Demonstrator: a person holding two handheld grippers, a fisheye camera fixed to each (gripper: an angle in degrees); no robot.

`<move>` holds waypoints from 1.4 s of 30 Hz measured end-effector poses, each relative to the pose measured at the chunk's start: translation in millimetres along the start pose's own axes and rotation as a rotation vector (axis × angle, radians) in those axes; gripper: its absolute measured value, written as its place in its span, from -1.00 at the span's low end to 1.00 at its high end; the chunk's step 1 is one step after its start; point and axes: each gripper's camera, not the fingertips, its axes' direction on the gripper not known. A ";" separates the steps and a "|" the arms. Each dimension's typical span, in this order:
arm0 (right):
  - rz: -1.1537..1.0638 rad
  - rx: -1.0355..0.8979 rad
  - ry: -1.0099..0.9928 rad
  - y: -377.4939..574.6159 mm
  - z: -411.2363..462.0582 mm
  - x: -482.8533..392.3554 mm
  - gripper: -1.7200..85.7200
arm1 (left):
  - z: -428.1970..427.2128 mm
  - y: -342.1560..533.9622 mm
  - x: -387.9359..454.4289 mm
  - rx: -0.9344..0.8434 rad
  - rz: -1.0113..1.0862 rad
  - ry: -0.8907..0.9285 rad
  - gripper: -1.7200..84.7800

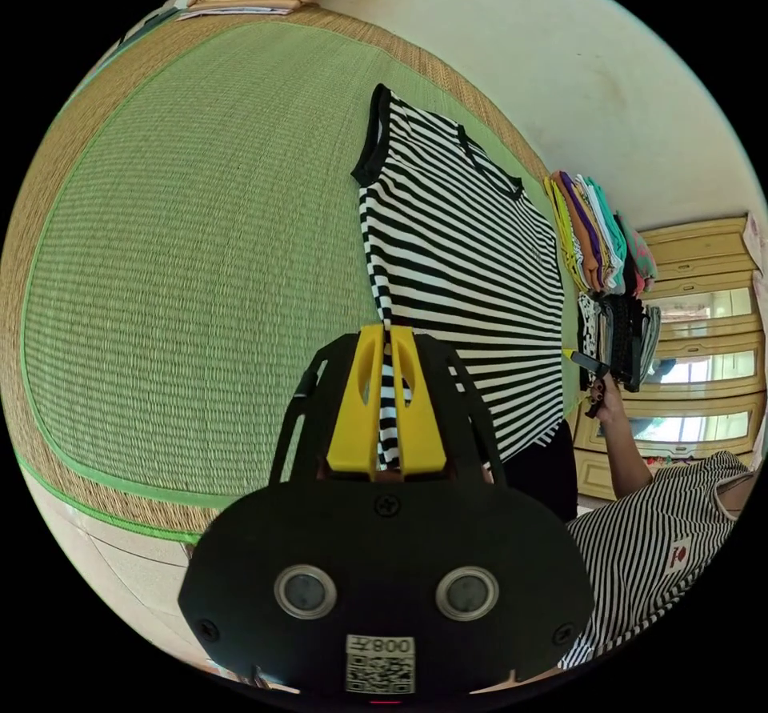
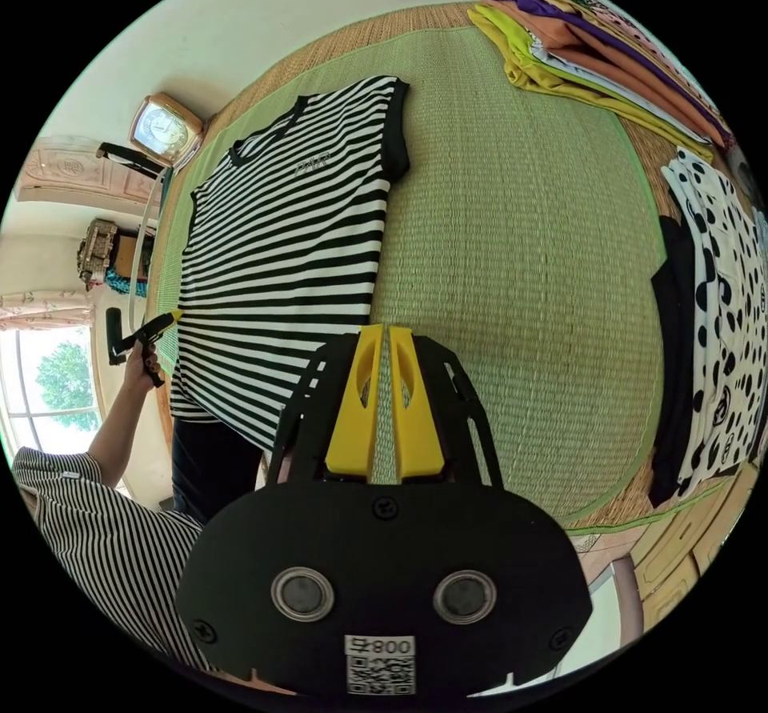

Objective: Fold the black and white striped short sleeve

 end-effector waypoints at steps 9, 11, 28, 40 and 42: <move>-0.006 -0.020 -0.074 20.9 4.8 -11.6 -0.84 | -15.9 35.8 -19.4 0.047 -0.029 0.117 -0.92; 0.001 -0.030 -0.082 26.7 9.1 -12.5 -0.84 | -19.3 46.4 -26.2 0.076 -0.047 0.155 -0.93; 0.062 -0.057 -0.036 68.7 3.7 -20.7 -0.97 | -28.3 143.6 -67.7 0.144 -0.183 0.283 -0.84; 0.090 -0.030 -0.108 159.5 -8.6 -33.9 -0.96 | -6.1 255.2 -23.1 -0.050 -0.114 0.246 -0.79; 0.083 -0.032 -0.127 167.0 -6.2 -38.1 -0.96 | -2.7 258.5 -17.3 -0.088 -0.099 0.183 -0.88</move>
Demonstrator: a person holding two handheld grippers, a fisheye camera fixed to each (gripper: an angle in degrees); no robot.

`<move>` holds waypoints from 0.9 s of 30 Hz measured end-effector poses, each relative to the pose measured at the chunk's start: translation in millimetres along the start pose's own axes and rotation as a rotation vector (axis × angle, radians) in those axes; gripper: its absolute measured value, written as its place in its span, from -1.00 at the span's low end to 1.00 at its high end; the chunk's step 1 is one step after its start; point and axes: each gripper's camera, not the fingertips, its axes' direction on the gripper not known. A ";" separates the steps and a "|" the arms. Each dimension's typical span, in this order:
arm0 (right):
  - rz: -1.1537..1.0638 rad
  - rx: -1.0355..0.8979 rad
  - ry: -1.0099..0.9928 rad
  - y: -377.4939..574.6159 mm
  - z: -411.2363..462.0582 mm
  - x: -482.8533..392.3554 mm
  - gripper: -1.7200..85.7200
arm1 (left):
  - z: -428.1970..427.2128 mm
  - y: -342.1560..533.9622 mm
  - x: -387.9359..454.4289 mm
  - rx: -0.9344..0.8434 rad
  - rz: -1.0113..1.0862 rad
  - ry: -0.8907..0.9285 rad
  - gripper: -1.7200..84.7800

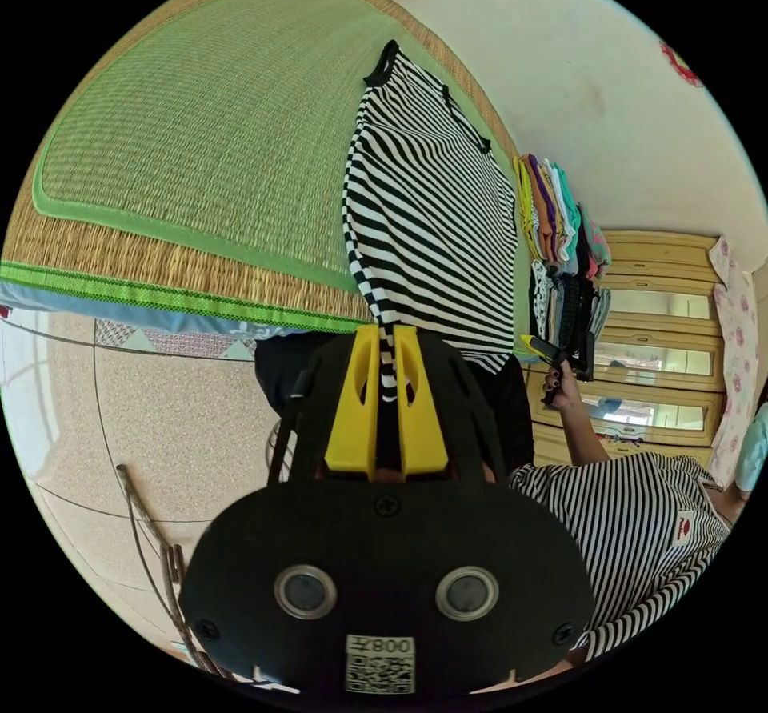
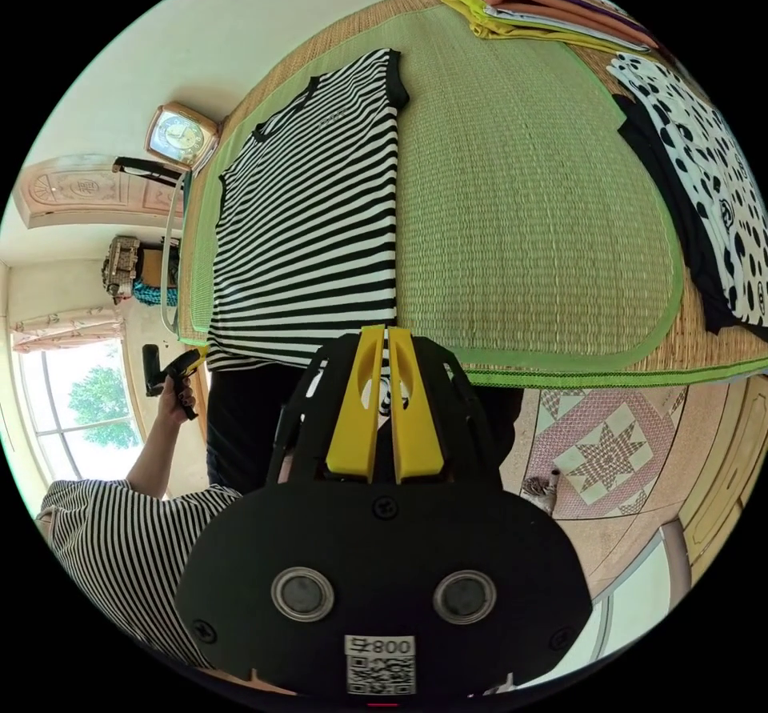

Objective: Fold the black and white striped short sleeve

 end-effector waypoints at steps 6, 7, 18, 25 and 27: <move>-0.056 -0.043 0.073 6.2 14.8 -17.9 -0.96 | -11.7 27.1 -3.8 0.069 -0.038 -0.032 -0.91; -0.055 -0.061 0.104 5.4 19.8 -17.8 -0.97 | -12.2 33.8 -8.2 0.080 -0.060 -0.026 -0.91; -0.040 -0.027 0.064 41.2 6.5 -12.9 -0.87 | 0.0 72.9 -5.5 0.074 -0.051 0.063 -0.78; -0.025 -0.105 0.063 62.2 30.1 -7.8 -0.83 | 13.0 95.5 -3.3 0.015 -0.057 0.042 -0.82; -0.016 -0.125 0.066 60.8 37.2 -5.1 -0.82 | 15.0 99.4 -2.9 0.009 -0.060 0.032 -0.86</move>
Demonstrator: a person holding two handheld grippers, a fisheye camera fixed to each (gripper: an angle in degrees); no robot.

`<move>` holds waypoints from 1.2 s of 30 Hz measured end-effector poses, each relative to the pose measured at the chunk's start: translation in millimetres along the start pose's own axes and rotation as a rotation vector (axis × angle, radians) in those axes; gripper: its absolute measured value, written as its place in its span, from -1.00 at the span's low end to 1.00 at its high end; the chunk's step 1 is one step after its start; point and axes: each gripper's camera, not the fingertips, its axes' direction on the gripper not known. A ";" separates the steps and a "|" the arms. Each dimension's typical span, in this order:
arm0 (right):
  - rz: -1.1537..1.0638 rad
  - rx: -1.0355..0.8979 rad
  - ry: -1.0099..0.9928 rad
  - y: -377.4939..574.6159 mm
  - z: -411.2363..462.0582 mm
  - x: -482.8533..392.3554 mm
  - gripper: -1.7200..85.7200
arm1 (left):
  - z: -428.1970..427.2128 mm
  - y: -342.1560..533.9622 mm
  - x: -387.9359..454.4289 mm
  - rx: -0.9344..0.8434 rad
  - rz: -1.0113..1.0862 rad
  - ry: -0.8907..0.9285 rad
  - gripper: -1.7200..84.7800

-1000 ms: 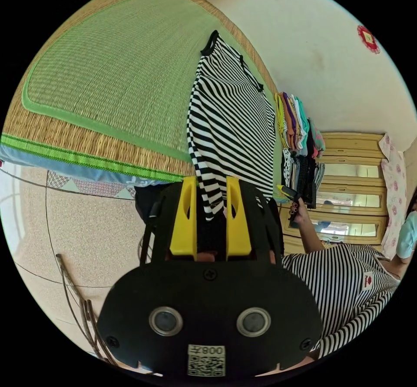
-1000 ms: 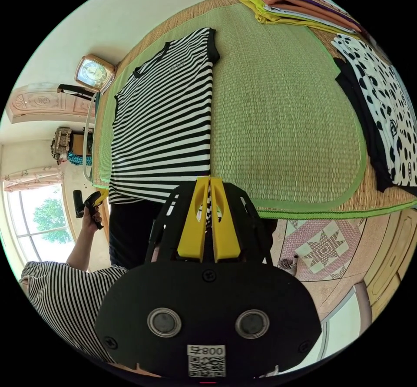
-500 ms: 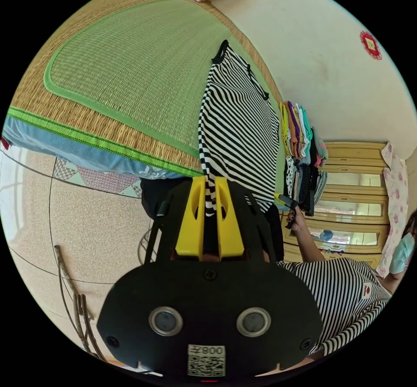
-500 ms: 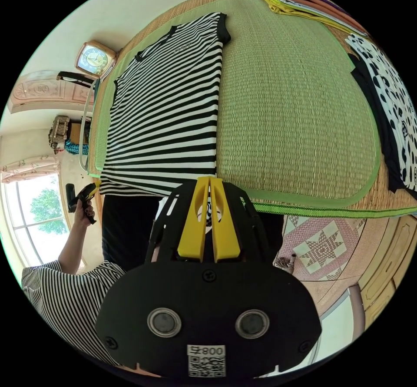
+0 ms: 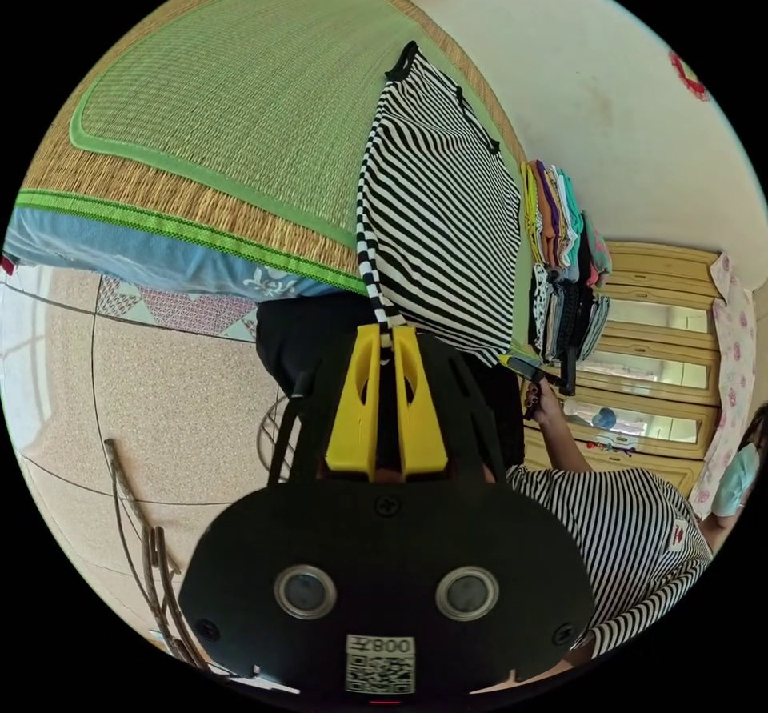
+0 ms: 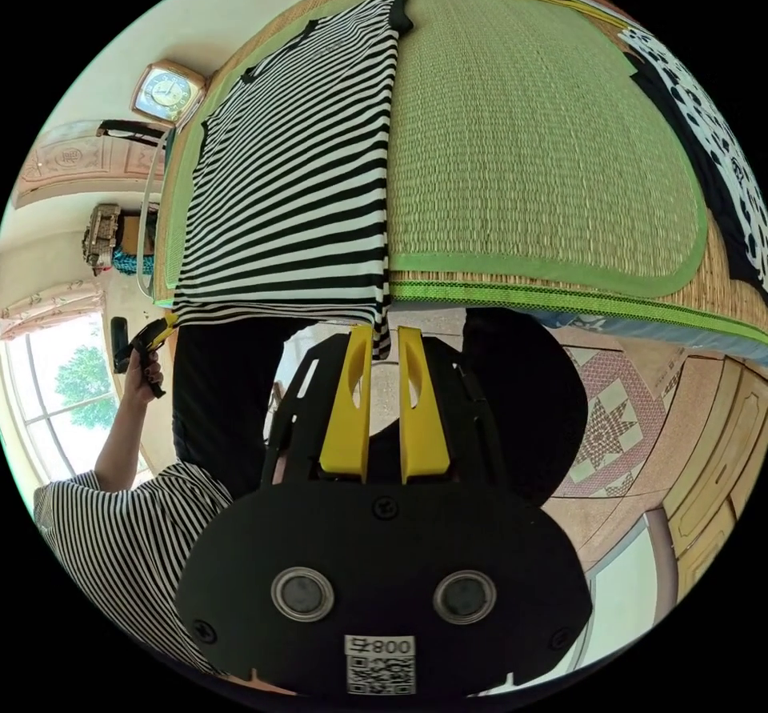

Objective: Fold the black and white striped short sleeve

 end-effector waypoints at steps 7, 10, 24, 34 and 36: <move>0.027 -0.072 -0.035 -9.3 13.3 14.2 -0.87 | -0.4 18.6 -7.6 0.022 -0.032 0.052 -0.90; 0.022 -0.078 -0.053 -8.6 11.4 20.7 -0.90 | -2.1 26.3 -11.2 0.031 -0.042 0.071 -0.91; -0.140 -0.010 -0.288 27.5 -61.1 35.3 -0.94 | -27.6 57.1 -2.9 0.095 0.038 0.190 -0.91; -0.120 -0.083 -0.219 32.3 -66.5 47.7 -0.93 | -20.9 81.1 -24.7 0.066 -0.007 0.196 -0.91; -0.094 -0.102 -0.209 33.0 -52.5 51.9 -0.92 | -16.9 84.7 -28.6 0.057 -0.018 0.199 -0.91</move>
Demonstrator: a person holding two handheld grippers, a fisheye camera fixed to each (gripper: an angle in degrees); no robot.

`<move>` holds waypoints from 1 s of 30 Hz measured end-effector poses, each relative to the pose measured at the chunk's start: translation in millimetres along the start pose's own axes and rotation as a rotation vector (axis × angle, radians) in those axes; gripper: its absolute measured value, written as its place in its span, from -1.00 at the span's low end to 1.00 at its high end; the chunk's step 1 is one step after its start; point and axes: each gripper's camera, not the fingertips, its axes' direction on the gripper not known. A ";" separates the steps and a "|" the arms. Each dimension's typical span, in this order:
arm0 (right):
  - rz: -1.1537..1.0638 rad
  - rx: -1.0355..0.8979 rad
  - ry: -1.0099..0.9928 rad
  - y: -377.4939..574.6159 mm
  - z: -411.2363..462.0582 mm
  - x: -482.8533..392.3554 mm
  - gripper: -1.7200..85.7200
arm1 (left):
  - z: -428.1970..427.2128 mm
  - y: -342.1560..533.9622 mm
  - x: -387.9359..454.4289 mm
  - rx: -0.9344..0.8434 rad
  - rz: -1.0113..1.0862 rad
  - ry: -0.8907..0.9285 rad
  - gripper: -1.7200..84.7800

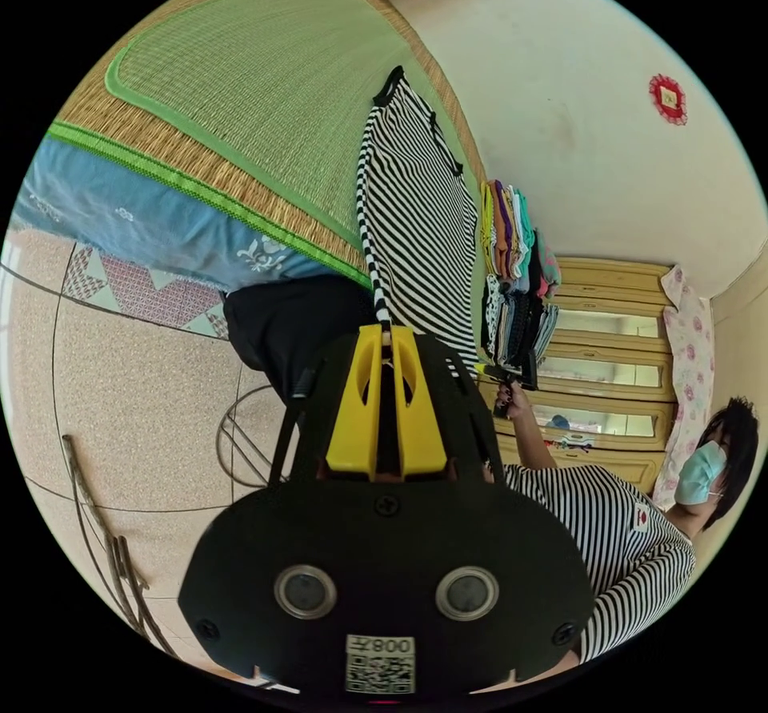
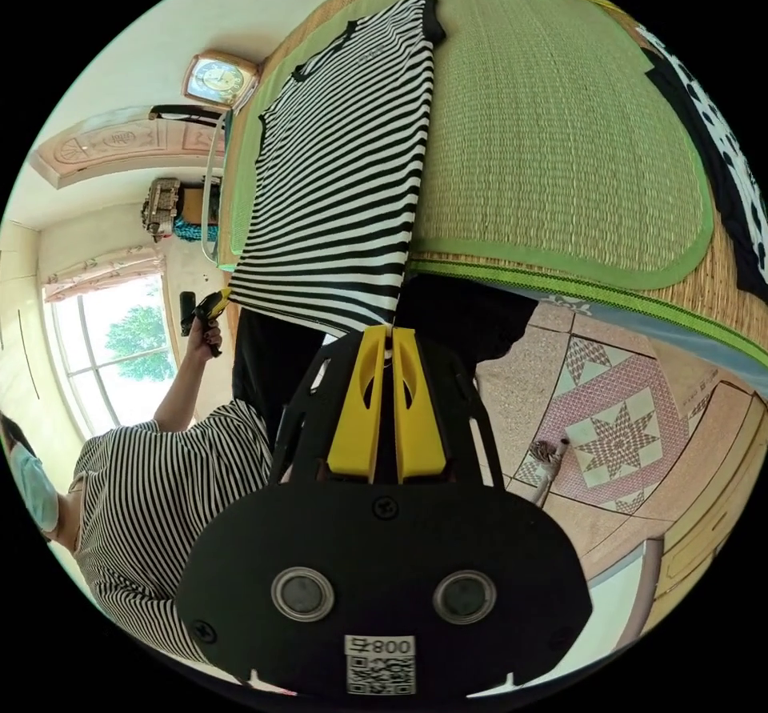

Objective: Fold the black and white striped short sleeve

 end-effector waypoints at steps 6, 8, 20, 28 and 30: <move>0.038 0.067 0.024 15.1 0.3 2.9 -0.85 | -2.8 6.5 -4.1 0.011 -0.008 0.006 -0.91; 0.039 0.084 0.033 19.8 -2.9 2.3 -0.84 | -3.5 6.2 -4.4 0.007 -0.006 0.002 -0.91; 0.046 0.101 0.078 35.3 4.4 5.6 -0.87 | -11.8 6.1 -10.1 0.006 -0.008 0.003 -0.91; -0.009 0.181 -0.098 66.7 -27.7 19.5 -0.92 | -30.2 13.0 -10.7 0.052 0.017 0.083 -0.91; -0.025 0.204 -0.125 75.4 -35.9 21.0 -0.92 | -35.2 16.2 -10.8 0.064 0.023 0.112 -0.91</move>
